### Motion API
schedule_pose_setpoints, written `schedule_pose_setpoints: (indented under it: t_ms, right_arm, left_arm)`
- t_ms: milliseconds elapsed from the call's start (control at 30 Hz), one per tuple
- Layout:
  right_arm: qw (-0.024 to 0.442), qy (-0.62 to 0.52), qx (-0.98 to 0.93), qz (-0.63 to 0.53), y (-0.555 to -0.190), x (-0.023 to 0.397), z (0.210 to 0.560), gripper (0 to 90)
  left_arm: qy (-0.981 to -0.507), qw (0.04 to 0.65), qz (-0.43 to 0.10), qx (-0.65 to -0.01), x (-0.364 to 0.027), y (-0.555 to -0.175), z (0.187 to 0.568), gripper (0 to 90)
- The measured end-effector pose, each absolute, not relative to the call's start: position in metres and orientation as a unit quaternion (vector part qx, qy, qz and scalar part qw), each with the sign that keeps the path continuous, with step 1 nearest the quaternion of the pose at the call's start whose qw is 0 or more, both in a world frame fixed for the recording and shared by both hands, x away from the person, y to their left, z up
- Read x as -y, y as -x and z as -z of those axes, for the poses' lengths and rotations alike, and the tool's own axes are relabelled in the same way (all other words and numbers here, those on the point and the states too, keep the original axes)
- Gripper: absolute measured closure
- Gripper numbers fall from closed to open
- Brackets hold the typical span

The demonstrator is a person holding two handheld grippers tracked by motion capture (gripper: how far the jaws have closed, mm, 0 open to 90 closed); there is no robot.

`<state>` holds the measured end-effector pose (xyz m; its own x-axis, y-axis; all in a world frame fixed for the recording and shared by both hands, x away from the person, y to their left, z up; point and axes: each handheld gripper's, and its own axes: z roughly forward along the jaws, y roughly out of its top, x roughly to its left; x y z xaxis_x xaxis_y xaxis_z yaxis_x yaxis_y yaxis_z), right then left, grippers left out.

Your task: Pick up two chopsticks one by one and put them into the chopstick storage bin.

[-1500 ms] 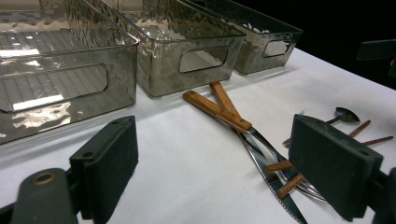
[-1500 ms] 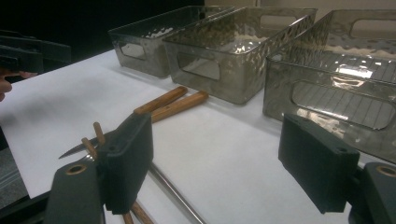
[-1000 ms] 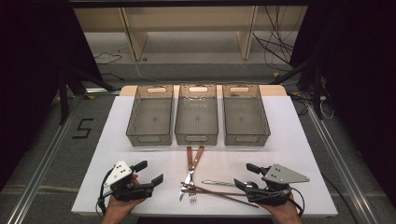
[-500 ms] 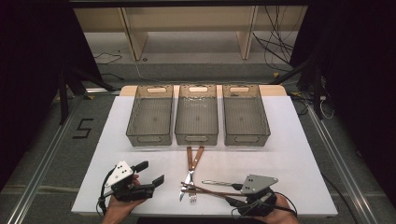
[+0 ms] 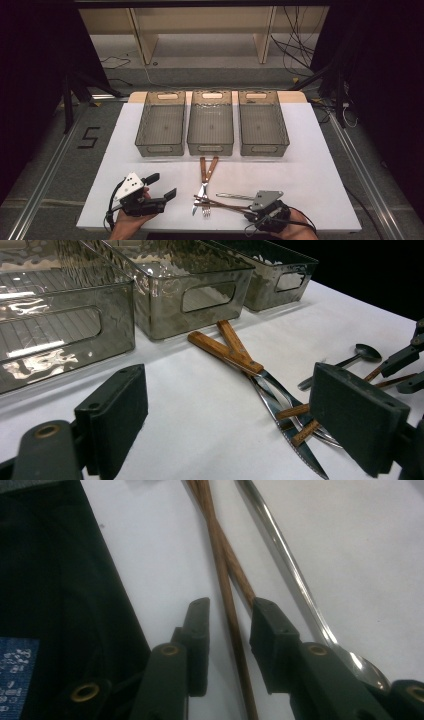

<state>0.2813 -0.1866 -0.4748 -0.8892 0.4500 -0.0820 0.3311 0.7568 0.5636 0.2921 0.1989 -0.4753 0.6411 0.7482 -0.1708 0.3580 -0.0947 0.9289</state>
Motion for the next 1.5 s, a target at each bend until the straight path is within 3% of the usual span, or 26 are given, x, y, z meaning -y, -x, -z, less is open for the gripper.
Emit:
schedule_pose_setpoints:
  t_ms: [433,900,1233,1500]
  right_arm:
    - [0.090,-0.178,-0.946,-0.256,-0.286,0.180,0.477,84.9]
    - [0.115,-0.171,-0.937,-0.283,-0.284,0.180,0.464,86.1]
    - [0.151,-0.205,-0.886,-0.387,-0.302,0.163,0.433,86.1]
    - [0.172,-0.226,-0.846,-0.451,-0.307,0.145,0.426,86.0]
  left_arm:
    - [-0.724,0.546,-0.176,-0.383,-0.198,-0.292,0.476,15.6]
    - [-0.720,0.547,-0.161,-0.397,-0.195,-0.294,0.477,15.7]
    - [-0.731,0.556,-0.115,-0.379,-0.153,-0.295,0.456,16.7]
    - [-0.728,0.566,-0.083,-0.379,-0.126,-0.312,0.437,27.2]
